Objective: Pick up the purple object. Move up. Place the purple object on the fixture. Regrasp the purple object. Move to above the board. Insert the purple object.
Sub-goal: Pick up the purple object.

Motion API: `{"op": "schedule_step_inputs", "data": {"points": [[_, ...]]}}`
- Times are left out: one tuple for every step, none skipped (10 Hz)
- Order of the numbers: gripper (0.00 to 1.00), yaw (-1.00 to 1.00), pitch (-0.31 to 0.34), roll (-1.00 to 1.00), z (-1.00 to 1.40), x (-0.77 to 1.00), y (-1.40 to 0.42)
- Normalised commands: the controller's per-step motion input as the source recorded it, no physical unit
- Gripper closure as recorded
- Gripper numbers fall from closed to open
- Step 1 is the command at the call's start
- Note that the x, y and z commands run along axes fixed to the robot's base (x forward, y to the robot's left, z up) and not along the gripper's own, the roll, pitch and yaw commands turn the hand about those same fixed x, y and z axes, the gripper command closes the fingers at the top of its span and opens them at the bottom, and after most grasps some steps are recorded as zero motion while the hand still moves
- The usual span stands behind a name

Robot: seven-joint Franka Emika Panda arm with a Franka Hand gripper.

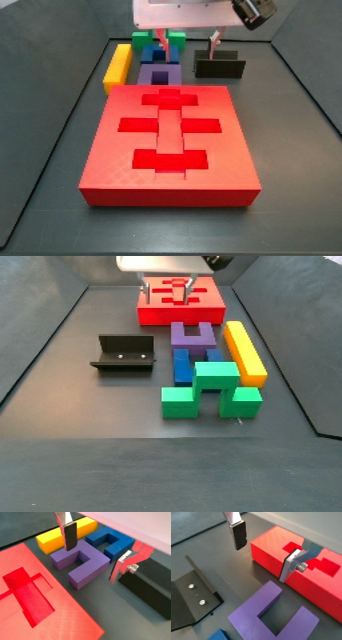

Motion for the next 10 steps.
{"op": "schedule_step_inputs", "data": {"points": [[0.00, -0.01, -0.097, 0.00, -0.46, -0.42, 0.00], [0.00, 0.03, -0.087, 0.00, -0.45, -0.28, 0.10], [0.00, 0.07, -0.067, 0.00, -0.37, -0.38, 0.13], [0.00, 0.05, -0.043, 0.00, -0.26, -0.35, 0.12], [0.00, 0.00, -0.046, 0.00, -0.23, 0.00, 0.02], [0.00, 0.00, -0.051, 0.00, -0.13, 0.53, -0.09], [0.00, 0.00, -0.013, 0.00, -0.03, 0.88, -0.29], [0.00, 0.00, -0.011, 0.00, -0.07, 0.77, -0.29], [0.00, 0.00, 0.000, 0.02, -0.26, 0.16, -0.07], [0.00, 0.00, 0.000, 0.03, -0.29, -0.08, 0.03]]}}
